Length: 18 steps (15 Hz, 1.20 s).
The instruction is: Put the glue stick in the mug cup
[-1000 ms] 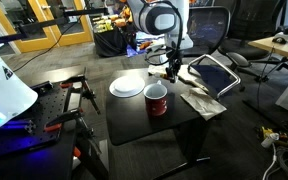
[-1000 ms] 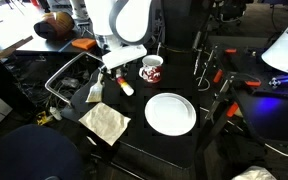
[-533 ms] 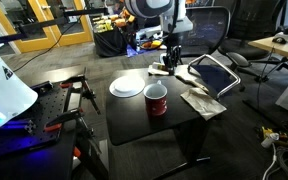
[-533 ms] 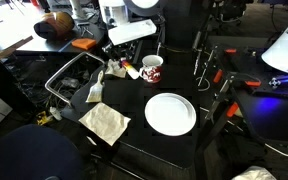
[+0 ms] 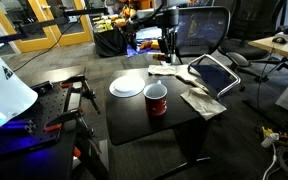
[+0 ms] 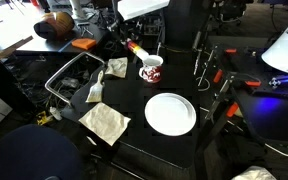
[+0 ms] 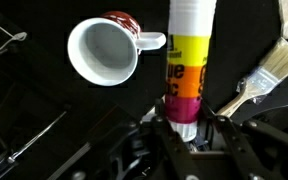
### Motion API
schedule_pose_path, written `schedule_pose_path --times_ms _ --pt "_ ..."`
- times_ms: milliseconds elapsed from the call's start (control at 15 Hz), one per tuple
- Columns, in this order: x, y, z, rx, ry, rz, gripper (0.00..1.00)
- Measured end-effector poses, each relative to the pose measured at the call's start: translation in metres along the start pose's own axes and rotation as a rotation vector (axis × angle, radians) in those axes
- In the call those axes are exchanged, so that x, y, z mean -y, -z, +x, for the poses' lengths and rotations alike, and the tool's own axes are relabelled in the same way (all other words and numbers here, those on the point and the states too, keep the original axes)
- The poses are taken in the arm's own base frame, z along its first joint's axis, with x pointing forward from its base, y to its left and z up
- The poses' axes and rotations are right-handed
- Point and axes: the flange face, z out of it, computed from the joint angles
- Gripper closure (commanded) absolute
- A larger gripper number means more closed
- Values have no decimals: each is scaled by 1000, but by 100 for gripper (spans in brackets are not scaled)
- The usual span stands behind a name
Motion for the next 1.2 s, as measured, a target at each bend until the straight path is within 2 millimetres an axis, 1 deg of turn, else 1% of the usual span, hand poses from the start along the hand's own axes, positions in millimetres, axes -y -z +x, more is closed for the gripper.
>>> schedule_pose_path --times_ms 267,467,800,1200 --pt "-6 29 -4 -37 -31 -90 92" --pt "-7 43 -11 -65 -70 -155 92" --pt "-5 51 -29 -152 -132 -266 92" --pt "-1 57 -43 -293 -200 -388 92"
